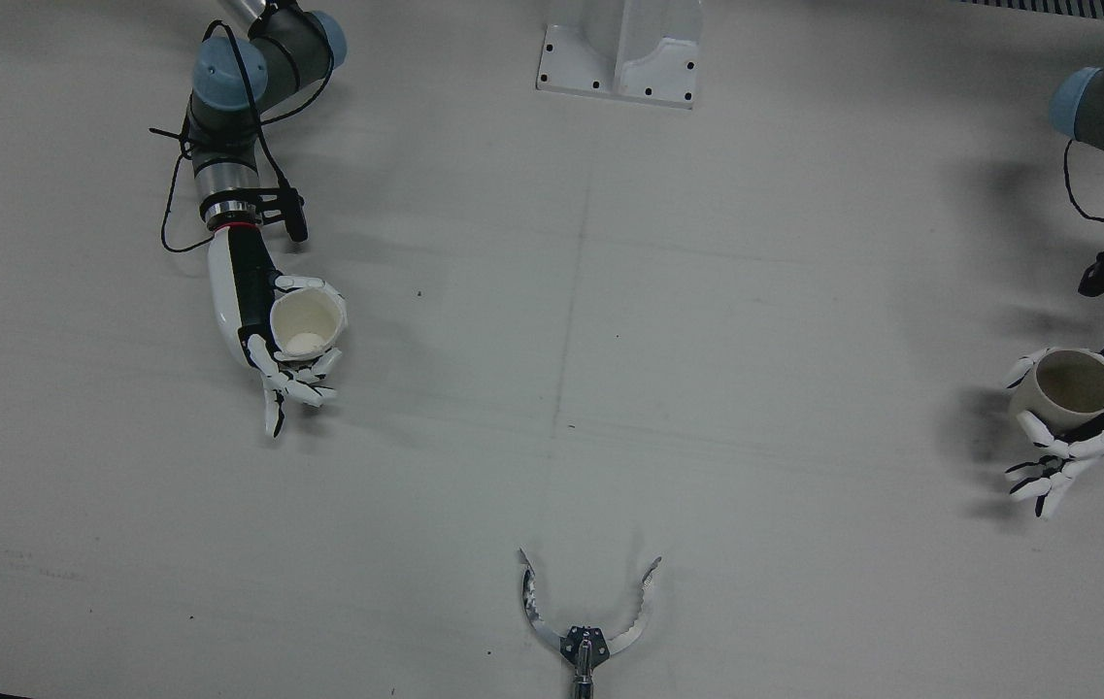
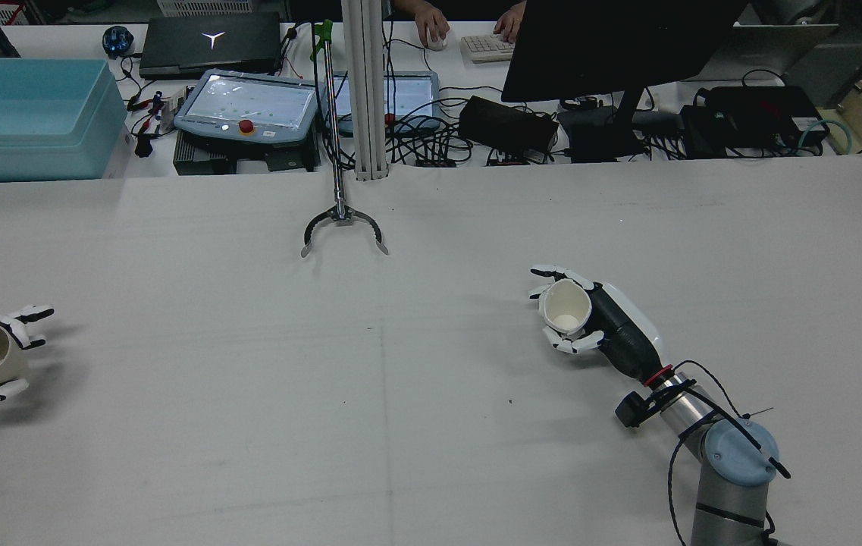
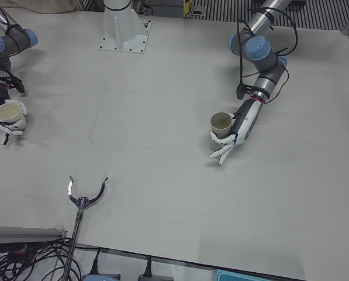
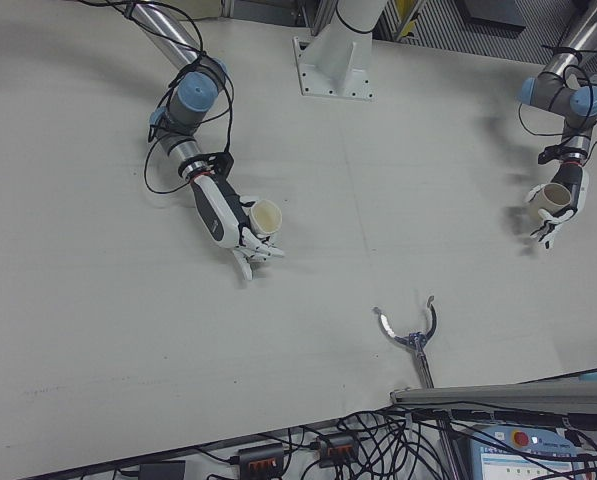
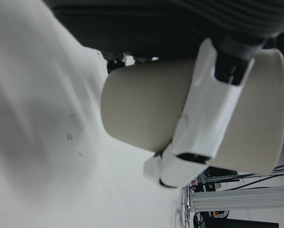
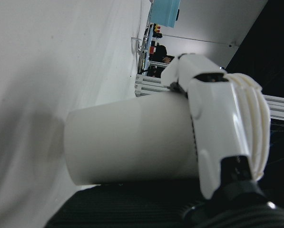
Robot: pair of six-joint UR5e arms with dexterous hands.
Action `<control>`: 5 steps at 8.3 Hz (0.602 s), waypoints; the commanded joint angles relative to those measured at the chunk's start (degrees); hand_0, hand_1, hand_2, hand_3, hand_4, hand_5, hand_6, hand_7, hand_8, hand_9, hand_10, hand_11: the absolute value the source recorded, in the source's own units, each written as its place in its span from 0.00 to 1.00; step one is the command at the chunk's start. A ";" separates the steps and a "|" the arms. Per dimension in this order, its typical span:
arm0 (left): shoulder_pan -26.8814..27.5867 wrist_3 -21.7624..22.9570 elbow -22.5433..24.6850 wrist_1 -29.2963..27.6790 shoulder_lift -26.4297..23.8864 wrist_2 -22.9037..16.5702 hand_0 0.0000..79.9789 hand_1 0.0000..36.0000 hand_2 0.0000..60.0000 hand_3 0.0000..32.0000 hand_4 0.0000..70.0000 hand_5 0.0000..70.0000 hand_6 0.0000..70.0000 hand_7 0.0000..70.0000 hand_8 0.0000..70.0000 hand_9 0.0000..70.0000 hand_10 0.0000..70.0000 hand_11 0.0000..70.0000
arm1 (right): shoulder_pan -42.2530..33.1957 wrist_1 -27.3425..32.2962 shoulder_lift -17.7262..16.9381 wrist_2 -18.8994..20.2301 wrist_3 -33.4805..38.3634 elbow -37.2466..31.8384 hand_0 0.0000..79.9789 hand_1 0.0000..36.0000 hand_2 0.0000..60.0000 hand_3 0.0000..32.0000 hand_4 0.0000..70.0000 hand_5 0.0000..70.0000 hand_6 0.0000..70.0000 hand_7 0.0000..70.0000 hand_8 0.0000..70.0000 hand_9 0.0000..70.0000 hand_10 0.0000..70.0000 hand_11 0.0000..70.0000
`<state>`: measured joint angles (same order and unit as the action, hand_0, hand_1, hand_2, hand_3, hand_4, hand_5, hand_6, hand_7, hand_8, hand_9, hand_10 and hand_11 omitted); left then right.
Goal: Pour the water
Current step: 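Lift the white paper cup with the right hand, left hand holding its cup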
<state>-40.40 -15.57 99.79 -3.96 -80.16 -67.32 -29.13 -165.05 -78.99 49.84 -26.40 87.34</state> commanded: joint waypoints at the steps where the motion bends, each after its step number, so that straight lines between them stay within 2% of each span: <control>1: -0.03 0.01 0.75 -0.09 -0.09 0.00 1.00 1.00 1.00 0.00 1.00 1.00 0.30 0.17 0.11 0.05 0.19 0.32 | -4.15 -2.97 -0.82 1.04 -0.32 6.59 1.00 1.00 0.73 0.00 0.18 0.28 0.84 1.00 0.37 0.44 0.00 0.00; 3: 0.84 -0.25 3.73 1.04 -0.79 -0.70 1.00 1.00 1.00 0.00 1.00 1.00 0.31 0.18 0.11 0.05 0.19 0.32 | -6.89 -7.65 -2.57 1.22 -0.14 12.74 1.00 1.00 0.71 0.00 0.19 0.28 0.84 1.00 0.33 0.39 0.00 0.00; 4: 1.46 -0.34 5.92 4.10 -4.27 -1.40 1.00 1.00 1.00 0.00 1.00 1.00 0.32 0.19 0.12 0.05 0.19 0.32 | -9.25 -8.79 -2.84 2.27 -0.14 14.51 1.00 1.00 0.67 0.00 0.13 0.27 0.78 0.91 0.31 0.35 0.00 0.00; 5: 1.46 -0.69 6.90 9.00 -10.66 -4.97 1.00 1.00 1.00 0.00 1.00 1.00 0.34 0.19 0.12 0.05 0.19 0.31 | -11.19 -10.37 -2.75 4.37 -0.14 15.83 1.00 1.00 0.67 0.00 0.15 0.27 0.78 0.91 0.30 0.34 0.00 0.00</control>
<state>-39.58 -15.78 103.63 -2.11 -82.09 -68.15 -36.18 -172.25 -81.27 51.38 -26.54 99.36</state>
